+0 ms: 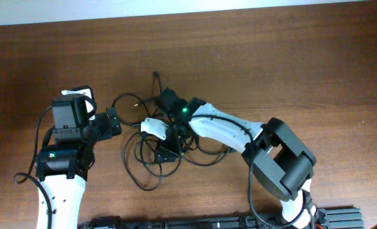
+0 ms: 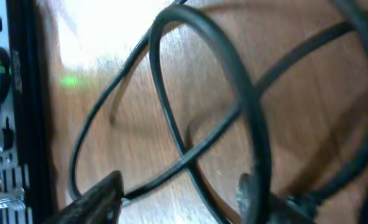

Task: Untangle cables

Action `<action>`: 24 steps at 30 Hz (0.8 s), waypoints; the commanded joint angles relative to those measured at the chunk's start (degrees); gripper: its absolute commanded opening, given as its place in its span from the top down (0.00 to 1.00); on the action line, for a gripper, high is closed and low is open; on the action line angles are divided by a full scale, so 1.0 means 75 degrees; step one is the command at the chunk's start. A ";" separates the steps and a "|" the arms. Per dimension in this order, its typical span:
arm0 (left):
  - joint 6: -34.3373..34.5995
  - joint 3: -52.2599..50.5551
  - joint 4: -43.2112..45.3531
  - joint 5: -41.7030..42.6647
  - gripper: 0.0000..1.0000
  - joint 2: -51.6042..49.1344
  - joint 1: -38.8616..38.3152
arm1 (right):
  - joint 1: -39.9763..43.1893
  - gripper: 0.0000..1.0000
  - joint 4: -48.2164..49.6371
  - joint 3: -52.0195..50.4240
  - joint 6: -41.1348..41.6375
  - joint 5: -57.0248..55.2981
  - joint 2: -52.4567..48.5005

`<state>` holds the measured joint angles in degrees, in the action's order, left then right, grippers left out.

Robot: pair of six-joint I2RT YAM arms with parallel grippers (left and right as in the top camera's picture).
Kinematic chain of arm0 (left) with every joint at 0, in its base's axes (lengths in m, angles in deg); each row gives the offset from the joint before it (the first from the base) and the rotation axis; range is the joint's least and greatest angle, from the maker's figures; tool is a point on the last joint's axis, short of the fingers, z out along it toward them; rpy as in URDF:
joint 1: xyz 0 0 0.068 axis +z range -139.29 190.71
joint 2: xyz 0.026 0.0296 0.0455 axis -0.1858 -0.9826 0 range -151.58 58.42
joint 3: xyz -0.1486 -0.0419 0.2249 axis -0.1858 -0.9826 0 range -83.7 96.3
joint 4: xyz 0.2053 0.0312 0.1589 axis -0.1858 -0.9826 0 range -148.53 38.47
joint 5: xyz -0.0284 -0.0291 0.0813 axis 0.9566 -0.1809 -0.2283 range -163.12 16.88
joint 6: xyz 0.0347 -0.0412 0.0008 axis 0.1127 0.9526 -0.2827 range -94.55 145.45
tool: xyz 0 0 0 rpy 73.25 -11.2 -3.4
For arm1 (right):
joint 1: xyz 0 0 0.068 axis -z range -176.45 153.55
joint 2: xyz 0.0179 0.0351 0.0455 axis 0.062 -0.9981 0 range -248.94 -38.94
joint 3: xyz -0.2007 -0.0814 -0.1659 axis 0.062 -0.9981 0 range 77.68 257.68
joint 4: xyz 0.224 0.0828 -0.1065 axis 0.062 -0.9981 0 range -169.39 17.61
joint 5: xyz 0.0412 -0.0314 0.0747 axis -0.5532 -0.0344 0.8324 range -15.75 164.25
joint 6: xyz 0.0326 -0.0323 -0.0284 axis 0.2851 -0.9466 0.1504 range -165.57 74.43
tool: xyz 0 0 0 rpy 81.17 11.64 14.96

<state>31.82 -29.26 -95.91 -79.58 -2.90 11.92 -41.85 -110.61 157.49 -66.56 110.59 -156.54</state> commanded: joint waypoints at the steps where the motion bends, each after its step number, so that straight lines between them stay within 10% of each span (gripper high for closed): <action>1: -0.0119 0.0020 0.0015 -0.0058 0.01 0.0087 0.0032 | -0.0009 0.51 0.0044 0.0029 0.0032 0.0125 -0.0143; 12: -0.0119 0.0020 0.0015 -0.0058 0.01 0.0085 0.0032 | 0.0012 0.71 0.0909 0.0032 0.0061 0.0152 -0.0143; 15: -0.0117 0.0020 0.0015 -0.0058 0.01 0.0085 0.0032 | 0.0012 0.96 0.1075 0.0032 0.0061 0.0152 -0.0143; 24: -0.0119 0.0020 0.0015 -0.0058 0.01 0.0085 0.0032 | 0.1093 0.96 0.0857 0.0192 0.0901 0.1556 0.0353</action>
<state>31.82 -29.26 -95.91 -79.58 -2.90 11.92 -38.64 -103.72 157.49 -61.71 112.76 -156.87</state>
